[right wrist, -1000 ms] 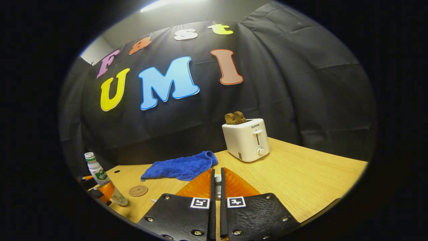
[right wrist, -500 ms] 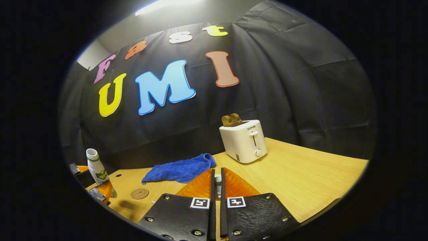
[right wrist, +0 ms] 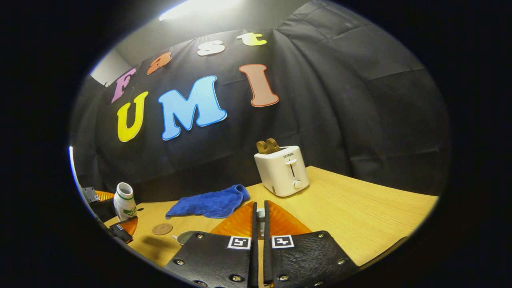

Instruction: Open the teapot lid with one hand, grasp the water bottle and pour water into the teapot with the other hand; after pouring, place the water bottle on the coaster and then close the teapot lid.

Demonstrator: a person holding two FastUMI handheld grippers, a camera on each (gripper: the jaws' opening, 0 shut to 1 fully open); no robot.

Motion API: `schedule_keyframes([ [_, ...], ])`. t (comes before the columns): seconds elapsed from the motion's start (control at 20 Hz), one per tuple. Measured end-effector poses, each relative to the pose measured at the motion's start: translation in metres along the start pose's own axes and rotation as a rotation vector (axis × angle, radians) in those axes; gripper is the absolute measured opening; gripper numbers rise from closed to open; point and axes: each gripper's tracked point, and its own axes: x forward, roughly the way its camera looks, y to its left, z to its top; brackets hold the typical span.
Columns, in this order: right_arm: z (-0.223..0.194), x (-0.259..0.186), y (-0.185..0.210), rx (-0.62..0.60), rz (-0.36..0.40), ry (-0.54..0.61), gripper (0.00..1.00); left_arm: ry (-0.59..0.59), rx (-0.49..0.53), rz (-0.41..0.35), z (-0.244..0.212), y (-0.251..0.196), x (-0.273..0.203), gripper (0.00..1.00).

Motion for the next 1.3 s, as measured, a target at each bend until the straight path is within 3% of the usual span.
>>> schedule_keyframes([
  [0.2, 0.001, -0.005, -0.010, -0.002, 0.004, -0.012, 0.05, 0.010, 0.118, -0.016, 0.007, -0.008, 0.005, 0.86],
  [0.55, -0.002, -0.008, -0.012, 0.034, 0.022, -0.008, 0.05, 0.004, 0.337, -0.017, 0.019, -0.013, 0.007, 0.82],
  [0.8, -0.004, -0.007, -0.009, 0.039, 0.036, -0.002, 0.05, 0.010, 0.453, -0.019, 0.022, -0.014, 0.014, 0.78],
  [0.95, -0.004, -0.007, -0.010, 0.041, 0.035, -0.002, 0.05, 0.001, 0.527, -0.016, 0.026, -0.014, 0.015, 0.86],
  [1.3, -0.006, -0.007, -0.012, 0.052, 0.032, 0.006, 0.05, -0.008, 0.654, -0.020, 0.028, -0.019, 0.014, 0.86],
])
